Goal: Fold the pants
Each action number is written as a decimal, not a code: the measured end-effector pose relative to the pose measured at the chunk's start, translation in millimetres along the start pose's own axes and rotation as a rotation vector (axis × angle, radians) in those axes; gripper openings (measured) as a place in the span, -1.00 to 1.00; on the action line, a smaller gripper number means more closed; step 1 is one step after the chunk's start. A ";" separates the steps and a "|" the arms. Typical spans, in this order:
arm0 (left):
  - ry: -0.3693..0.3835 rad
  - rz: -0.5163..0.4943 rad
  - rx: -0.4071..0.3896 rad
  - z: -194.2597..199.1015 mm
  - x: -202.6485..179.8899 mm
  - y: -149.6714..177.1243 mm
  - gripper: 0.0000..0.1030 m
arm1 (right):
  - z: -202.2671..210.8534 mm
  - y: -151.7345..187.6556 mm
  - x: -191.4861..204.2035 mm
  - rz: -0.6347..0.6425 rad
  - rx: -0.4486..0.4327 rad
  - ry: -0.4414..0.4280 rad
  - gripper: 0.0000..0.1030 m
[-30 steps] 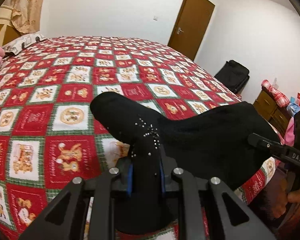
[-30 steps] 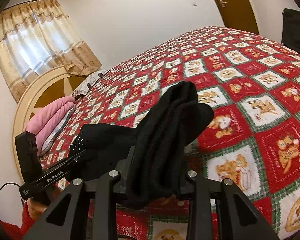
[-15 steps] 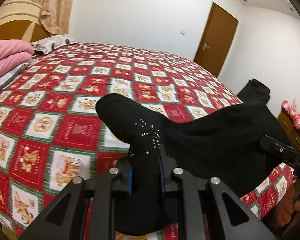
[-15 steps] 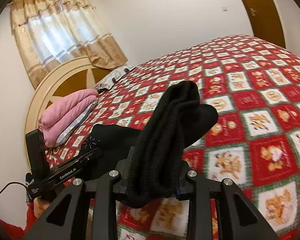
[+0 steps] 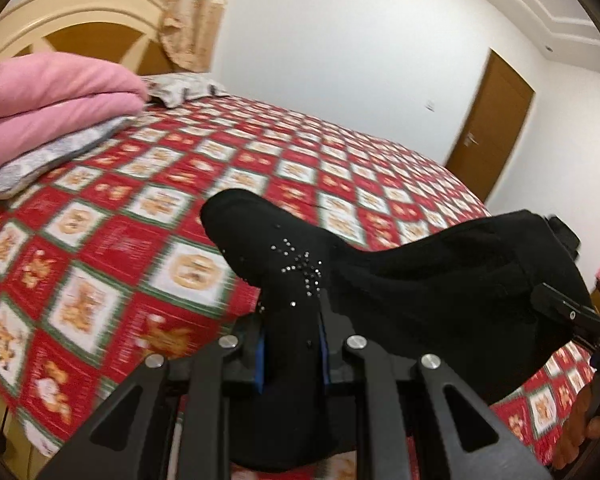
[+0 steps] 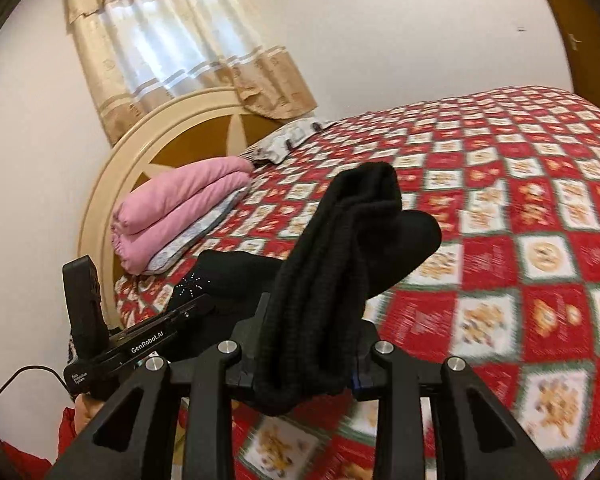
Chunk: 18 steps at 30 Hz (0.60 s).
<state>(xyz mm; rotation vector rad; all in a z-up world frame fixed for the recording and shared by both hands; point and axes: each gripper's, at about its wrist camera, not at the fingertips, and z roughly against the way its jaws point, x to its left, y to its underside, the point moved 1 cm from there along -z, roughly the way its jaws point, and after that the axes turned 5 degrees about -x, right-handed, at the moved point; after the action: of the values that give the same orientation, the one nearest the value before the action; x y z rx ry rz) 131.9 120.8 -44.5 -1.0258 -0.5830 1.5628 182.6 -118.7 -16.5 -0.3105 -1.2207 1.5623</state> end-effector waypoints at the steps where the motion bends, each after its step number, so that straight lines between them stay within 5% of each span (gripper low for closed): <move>1: -0.019 0.014 -0.007 0.8 10.2 -1.7 -0.61 | -8.9 -2.0 6.4 0.009 0.007 -0.014 -0.38; 12: -0.204 0.081 -0.047 4.7 76.3 -3.9 -0.61 | -87.2 -7.1 62.0 0.094 0.073 -0.126 -0.38; 18: -0.209 0.092 -0.022 -2.1 86.7 1.2 -0.61 | -101.1 -0.1 70.2 0.135 0.104 -0.136 -0.38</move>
<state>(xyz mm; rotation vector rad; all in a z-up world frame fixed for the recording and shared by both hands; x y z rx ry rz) 133.0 202.8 -72.6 -0.9223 -0.7053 1.7611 228.4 -5.8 -34.2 -0.2255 -1.2382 1.7818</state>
